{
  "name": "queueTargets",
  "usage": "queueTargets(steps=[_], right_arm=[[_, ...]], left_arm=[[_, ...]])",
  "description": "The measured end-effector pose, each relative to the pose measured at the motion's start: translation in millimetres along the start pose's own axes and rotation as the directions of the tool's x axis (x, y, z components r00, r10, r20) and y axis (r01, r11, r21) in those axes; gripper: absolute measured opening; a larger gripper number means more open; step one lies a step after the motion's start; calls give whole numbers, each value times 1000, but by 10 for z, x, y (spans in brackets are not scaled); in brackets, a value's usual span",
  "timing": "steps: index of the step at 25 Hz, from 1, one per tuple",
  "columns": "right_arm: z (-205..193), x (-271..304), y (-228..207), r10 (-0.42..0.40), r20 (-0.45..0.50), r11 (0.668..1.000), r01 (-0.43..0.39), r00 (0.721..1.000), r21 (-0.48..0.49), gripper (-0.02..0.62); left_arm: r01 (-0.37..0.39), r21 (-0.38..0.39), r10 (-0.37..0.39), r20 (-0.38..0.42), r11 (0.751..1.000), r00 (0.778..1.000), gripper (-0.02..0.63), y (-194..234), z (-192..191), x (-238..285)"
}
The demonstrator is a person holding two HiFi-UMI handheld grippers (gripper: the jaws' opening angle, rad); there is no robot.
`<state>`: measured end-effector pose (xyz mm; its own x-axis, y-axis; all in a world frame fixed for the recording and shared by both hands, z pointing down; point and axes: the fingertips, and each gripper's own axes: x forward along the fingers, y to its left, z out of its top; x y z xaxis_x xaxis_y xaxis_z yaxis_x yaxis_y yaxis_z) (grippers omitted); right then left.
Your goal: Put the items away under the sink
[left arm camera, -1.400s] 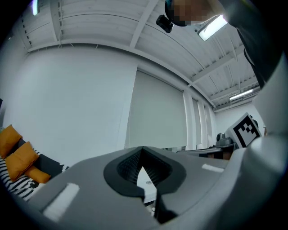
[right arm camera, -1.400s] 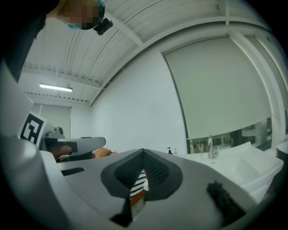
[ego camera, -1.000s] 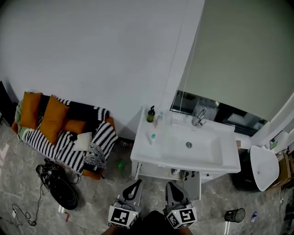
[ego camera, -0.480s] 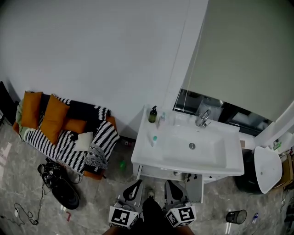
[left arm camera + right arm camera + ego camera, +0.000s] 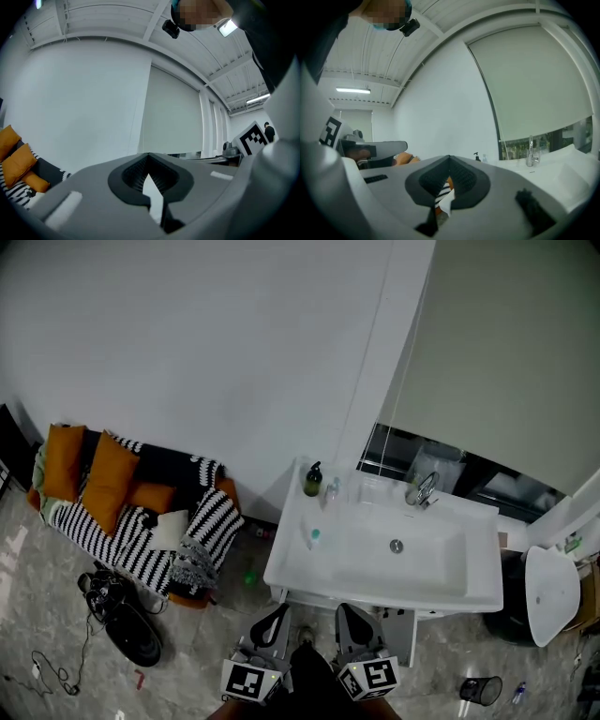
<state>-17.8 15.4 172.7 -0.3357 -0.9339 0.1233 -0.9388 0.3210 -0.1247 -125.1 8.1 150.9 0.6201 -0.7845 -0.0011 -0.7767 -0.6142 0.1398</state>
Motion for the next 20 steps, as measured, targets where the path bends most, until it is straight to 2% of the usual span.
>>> queueTargets(steps=[6,9,14,20], right_arm=[[-91,230,-194,4,-24,1000,-4,1000,9,14],[-113,329,-257,12,-41,1000,-12,999,4,14],[-237,497,-375,25,-67,1000,-24,997,16,14],[-342,715,-476,45,-101,999,-43,994,21,14]], left_arm=[[5,-1,-5,33,1000,999,6,85,-34,303],[-8,-36,7,-21,999,1000,6,130,-130,421],[-21,-19,20,-4,1000,1000,6,244,-175,614],[-45,-31,44,-34,999,998,6,344,-305,825]])
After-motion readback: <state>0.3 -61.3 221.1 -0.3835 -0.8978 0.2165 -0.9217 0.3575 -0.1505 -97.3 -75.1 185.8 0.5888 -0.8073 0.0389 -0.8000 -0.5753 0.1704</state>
